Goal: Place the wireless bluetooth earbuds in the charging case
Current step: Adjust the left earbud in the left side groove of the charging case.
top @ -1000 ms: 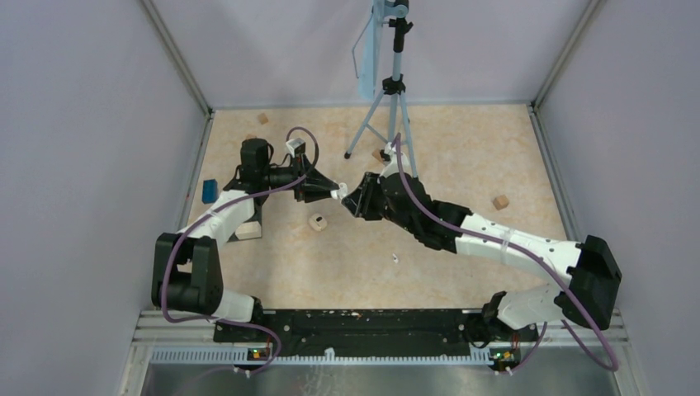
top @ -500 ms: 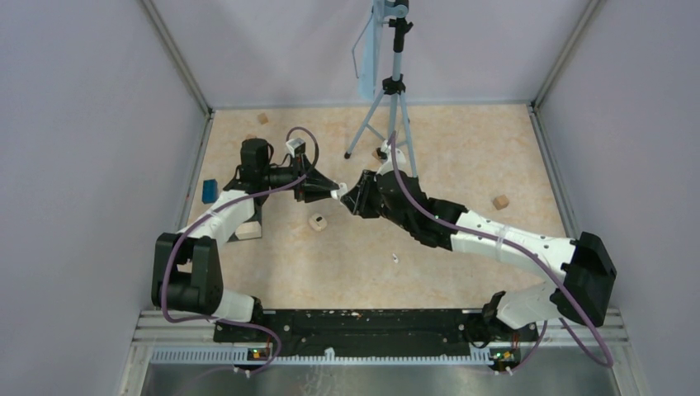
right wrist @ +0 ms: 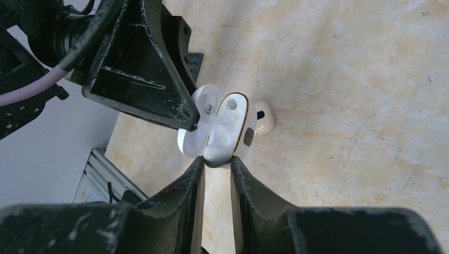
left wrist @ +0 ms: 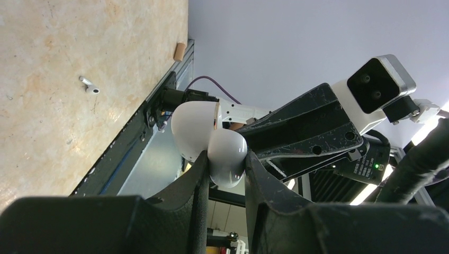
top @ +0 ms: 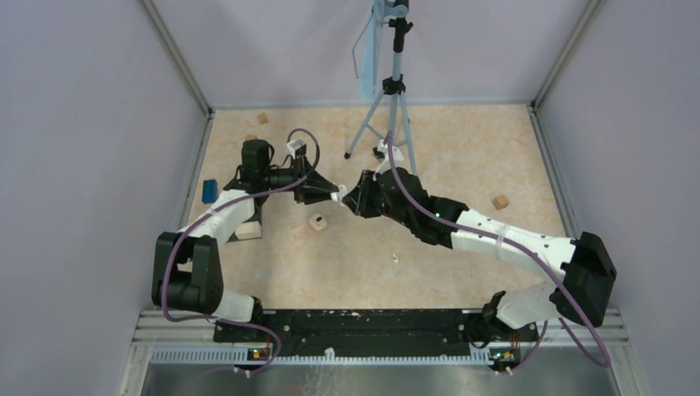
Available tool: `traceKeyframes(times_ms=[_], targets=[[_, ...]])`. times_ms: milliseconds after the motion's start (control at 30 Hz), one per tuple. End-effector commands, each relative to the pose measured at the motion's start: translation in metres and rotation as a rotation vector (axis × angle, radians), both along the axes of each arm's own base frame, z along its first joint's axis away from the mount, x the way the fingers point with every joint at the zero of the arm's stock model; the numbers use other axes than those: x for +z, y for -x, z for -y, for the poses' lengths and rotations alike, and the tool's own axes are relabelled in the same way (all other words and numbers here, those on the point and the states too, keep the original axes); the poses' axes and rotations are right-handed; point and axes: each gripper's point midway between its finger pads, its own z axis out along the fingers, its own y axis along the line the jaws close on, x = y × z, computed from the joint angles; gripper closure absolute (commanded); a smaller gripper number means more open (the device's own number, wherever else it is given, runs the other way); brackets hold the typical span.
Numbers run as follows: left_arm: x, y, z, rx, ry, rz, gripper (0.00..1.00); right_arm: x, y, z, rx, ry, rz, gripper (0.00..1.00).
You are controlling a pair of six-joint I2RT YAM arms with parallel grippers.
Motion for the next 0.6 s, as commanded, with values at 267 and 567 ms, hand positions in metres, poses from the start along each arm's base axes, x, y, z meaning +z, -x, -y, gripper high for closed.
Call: traceKeyframes(times_ms=[267,567], targets=[[0.000,0.011,-0.002,-0.080,0.007,0.022,1.00,0.028,-0.007,-0.007,0.126,0.018,0.108,0.79],[-0.003,0.018,-0.003,-0.105,0.003,0.022,1.00,0.018,0.003,-0.022,0.289,0.076,0.125,0.86]])
